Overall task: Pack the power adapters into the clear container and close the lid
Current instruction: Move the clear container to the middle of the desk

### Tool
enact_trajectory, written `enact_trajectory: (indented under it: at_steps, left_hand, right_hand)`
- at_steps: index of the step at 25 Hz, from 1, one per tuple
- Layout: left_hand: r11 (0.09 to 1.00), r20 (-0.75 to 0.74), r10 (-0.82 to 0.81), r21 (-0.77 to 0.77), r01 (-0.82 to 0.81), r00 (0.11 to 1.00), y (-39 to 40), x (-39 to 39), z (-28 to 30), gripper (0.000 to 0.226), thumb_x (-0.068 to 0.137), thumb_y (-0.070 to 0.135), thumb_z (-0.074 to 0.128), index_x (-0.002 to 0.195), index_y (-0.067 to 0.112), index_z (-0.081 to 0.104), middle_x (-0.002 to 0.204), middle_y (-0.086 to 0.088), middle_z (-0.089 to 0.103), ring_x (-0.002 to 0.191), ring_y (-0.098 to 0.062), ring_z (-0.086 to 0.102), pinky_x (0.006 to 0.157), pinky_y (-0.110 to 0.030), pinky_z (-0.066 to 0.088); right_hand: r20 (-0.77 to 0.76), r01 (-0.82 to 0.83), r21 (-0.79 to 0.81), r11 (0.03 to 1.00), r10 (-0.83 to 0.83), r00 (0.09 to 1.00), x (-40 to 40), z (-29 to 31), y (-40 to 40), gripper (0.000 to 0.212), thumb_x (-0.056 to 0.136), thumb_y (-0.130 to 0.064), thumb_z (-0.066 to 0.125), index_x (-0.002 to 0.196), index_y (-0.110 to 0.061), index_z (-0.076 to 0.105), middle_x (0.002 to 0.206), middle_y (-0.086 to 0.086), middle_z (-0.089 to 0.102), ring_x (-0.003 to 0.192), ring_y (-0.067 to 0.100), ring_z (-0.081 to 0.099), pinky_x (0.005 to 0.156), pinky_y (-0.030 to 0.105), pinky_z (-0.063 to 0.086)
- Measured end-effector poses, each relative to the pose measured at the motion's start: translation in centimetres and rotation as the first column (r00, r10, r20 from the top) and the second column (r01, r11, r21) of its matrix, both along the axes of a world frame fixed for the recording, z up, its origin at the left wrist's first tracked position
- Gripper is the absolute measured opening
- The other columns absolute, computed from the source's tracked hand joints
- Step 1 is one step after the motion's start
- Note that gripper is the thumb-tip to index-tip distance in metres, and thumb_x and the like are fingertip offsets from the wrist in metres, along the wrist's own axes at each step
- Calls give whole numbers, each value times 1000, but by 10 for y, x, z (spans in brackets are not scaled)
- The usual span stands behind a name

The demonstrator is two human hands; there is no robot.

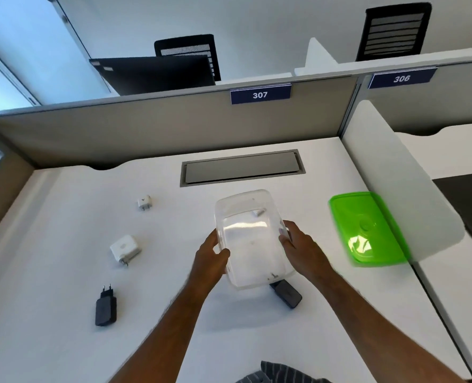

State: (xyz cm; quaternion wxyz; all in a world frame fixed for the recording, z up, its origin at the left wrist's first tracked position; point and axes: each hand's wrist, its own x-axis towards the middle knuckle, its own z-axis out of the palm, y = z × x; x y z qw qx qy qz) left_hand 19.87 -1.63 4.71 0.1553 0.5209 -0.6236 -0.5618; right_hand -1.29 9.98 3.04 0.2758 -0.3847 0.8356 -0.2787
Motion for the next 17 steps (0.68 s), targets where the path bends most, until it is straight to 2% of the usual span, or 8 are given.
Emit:
enact_trajectory:
  at_steps: [3, 5, 9, 13, 17]
  left_hand:
    - [999, 59, 10, -33, -8, 998, -7, 29, -2, 65, 88, 19, 58, 147, 41, 47, 137, 10, 61, 116, -24, 64, 82, -47, 64]
    - [999, 89, 25, -45, -21, 996, -14, 46, -4, 66, 86, 20, 57, 147, 41, 47, 137, 12, 60, 115, -22, 64, 84, -47, 63]
    - [997, 86, 72, -40, -68, 994, -29, 79, -9, 64, 87, 12, 61, 146, 33, 50, 132, 15, 57, 104, -16, 66, 68, -34, 64]
    - [994, 102, 96, -66, -89, 990, -44, 105, -23, 58, 86, 14, 67, 140, 31, 55, 126, 14, 59, 118, -20, 62, 86, -46, 63]
    - [994, 111, 91, -75, -83, 990, -59, 127, -38, 53, 89, 21, 71, 140, 27, 56, 134, 8, 61, 122, -21, 61, 96, -51, 58]
  right_hand:
    - [82, -21, -8, 1000, 21, 996, 28, -2, -8, 34, 98, -39, 45, 132, -36, 43, 127, 0, 68, 109, 29, 66, 90, 44, 53]
    - [132, -27, -12, 1000, 28, 991, 45, -4, -13, 31, 96, -41, 46, 127, -38, 43, 120, -3, 69, 98, 27, 68, 85, 43, 55]
    - [136, -42, 5, 999, 41, 990, 79, -7, -25, 25, 97, -41, 47, 121, -37, 44, 108, -3, 68, 91, 30, 67, 81, 40, 53]
    - [139, -72, 12, 997, 69, 988, 102, -16, -38, 27, 96, -43, 49, 121, -34, 44, 116, -7, 64, 94, 28, 68, 84, 39, 54]
    - [155, -80, 18, 997, 76, 985, 123, -26, -50, 29, 96, -44, 51, 122, -33, 45, 121, -9, 60, 97, 25, 67, 84, 37, 52]
